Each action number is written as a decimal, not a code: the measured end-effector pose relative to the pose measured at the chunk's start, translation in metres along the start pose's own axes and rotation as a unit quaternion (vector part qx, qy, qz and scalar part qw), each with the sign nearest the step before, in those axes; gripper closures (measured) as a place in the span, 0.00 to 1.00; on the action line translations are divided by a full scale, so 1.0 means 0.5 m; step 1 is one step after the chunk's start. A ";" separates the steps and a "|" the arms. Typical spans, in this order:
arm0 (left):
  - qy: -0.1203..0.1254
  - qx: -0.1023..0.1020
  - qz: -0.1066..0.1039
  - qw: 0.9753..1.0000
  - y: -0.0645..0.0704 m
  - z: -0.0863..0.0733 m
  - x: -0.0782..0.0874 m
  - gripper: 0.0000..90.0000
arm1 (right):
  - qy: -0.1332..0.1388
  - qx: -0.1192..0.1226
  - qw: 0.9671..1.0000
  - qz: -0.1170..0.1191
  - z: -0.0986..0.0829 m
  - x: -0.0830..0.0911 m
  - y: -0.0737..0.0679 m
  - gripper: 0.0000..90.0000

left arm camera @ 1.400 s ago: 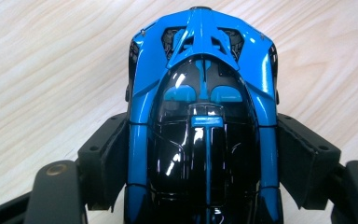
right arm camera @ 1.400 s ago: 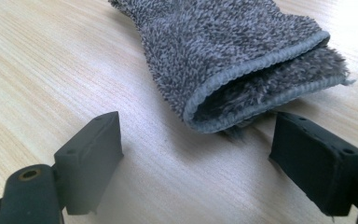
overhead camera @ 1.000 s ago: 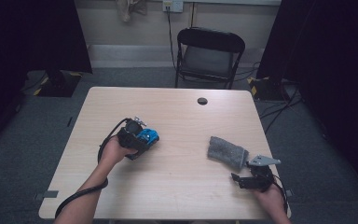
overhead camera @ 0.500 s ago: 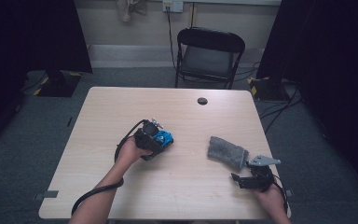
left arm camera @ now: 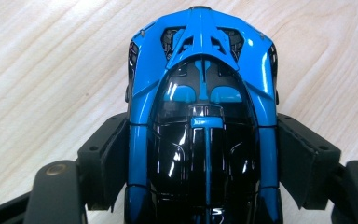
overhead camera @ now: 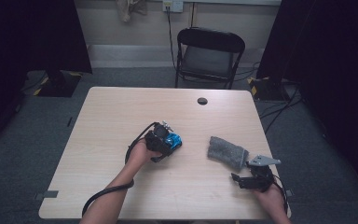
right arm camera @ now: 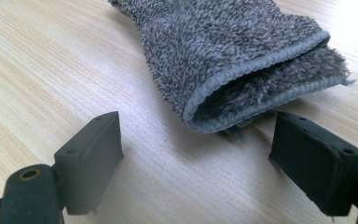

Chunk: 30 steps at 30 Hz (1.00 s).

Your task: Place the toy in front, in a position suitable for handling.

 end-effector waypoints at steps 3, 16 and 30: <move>0.001 -0.003 0.002 1.000 0.001 -0.001 -0.005 0.29 | 0.000 0.000 1.000 0.000 0.000 0.000 0.000 0.17; 0.009 0.002 0.004 1.000 0.002 -0.007 -0.002 0.28 | 0.000 0.000 1.000 0.000 0.000 0.000 0.000 0.17; 0.027 0.012 0.001 1.000 -0.009 -0.008 0.019 0.19 | 0.000 0.000 1.000 0.000 0.000 0.000 0.000 0.17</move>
Point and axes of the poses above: each handheld gripper's, and its own axes: x roughly backward along the jaws, z roughly out of its top, y roughly to its right, the point moved 9 cm from there along -x, roughly forward along the jaws, and after that the axes turned 8 degrees about y, right-handed, at the moved point
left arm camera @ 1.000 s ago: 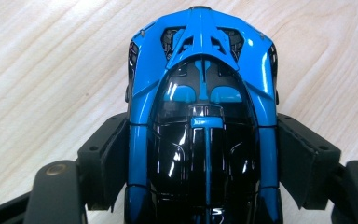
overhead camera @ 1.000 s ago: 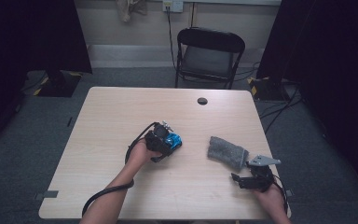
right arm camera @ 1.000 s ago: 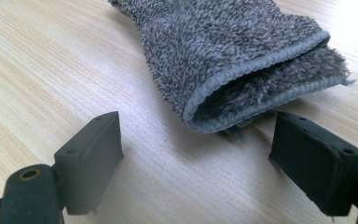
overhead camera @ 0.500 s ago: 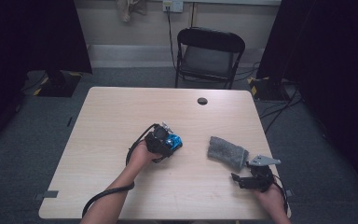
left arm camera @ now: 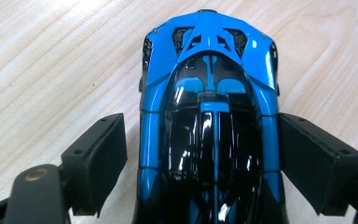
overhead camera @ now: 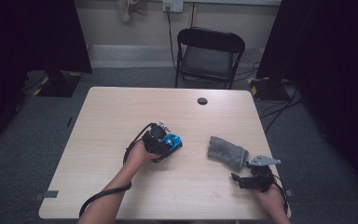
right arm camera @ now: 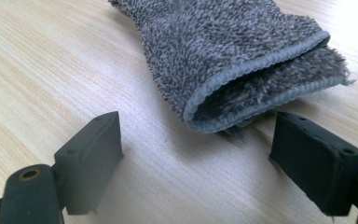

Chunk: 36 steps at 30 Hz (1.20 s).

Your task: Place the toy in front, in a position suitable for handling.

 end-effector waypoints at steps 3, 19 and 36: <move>0.011 0.005 -0.003 1.000 -0.003 0.002 0.014 0.18 | 0.000 0.000 1.000 0.000 0.000 0.000 0.000 0.17; 0.045 -0.004 -0.007 0.999 -0.002 -0.046 0.081 0.18 | 0.000 0.000 1.000 0.000 0.000 0.000 0.000 0.17; 0.033 -0.008 -0.005 0.999 0.009 -0.106 0.056 0.16 | 0.000 -0.001 1.000 -0.001 0.000 0.000 0.000 0.17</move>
Point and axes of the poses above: each handheld gripper's, and its own axes: x roughly backward along the jaws, z roughly out of its top, y roughly to its right, the point moved 9 cm from there along -x, roughly forward along the jaws, and after that the axes turned 8 degrees about y, right-handed, at the moved point
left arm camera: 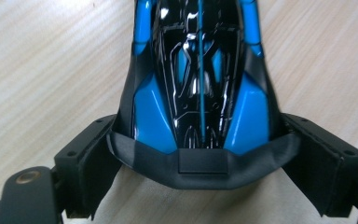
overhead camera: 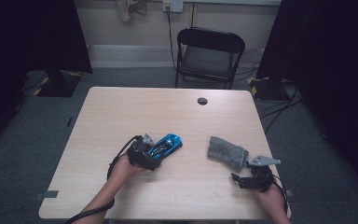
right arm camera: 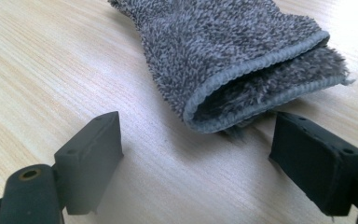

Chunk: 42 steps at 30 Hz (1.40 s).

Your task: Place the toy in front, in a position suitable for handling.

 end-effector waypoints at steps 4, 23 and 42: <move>0.006 0.000 0.003 1.000 0.000 0.003 -0.004 0.16 | 0.000 0.000 1.000 0.000 0.000 0.000 0.000 0.17; 0.078 -0.008 -0.001 0.997 -0.003 -0.003 -0.001 0.26 | 0.000 0.000 1.000 0.000 0.000 0.000 0.000 0.17; 0.101 -0.012 -0.006 0.995 -0.003 -0.005 -0.001 0.27 | -0.001 0.001 1.000 0.005 -0.002 0.003 -0.001 0.18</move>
Point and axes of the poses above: each handheld gripper's, and its own axes: x roughly backward along the jaws, z roughly out of its top, y roughly to its right, the point moved 9 cm from there along -x, roughly forward along the jaws, and after that the axes turned 8 degrees about y, right-handed, at the moved point
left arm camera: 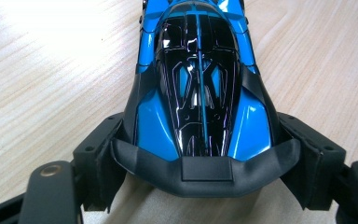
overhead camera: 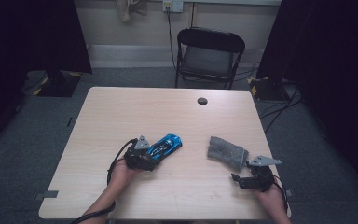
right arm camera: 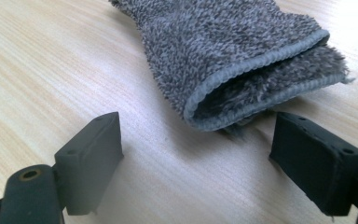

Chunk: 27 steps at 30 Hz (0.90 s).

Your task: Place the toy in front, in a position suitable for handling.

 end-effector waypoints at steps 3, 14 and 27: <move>0.000 0.000 0.000 1.000 0.000 0.000 0.000 0.27 | -0.019 0.001 1.000 0.018 -0.001 0.013 -0.005 0.21; 0.001 0.001 0.000 1.000 0.000 0.000 0.000 0.27 | 0.015 0.030 0.999 0.028 0.115 0.037 -0.002 0.20; 0.001 0.000 0.000 1.000 0.000 0.000 0.000 0.27 | -0.041 0.024 0.998 0.037 0.140 -0.097 0.031 0.23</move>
Point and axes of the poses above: each handheld gripper's, and its own axes: x roughly backward along the jaws, z roughly out of its top, y roughly to its right, the point moved 9 cm from there along -x, roughly forward along the jaws, and after that the axes turned 8 degrees about y, right-handed, at the moved point
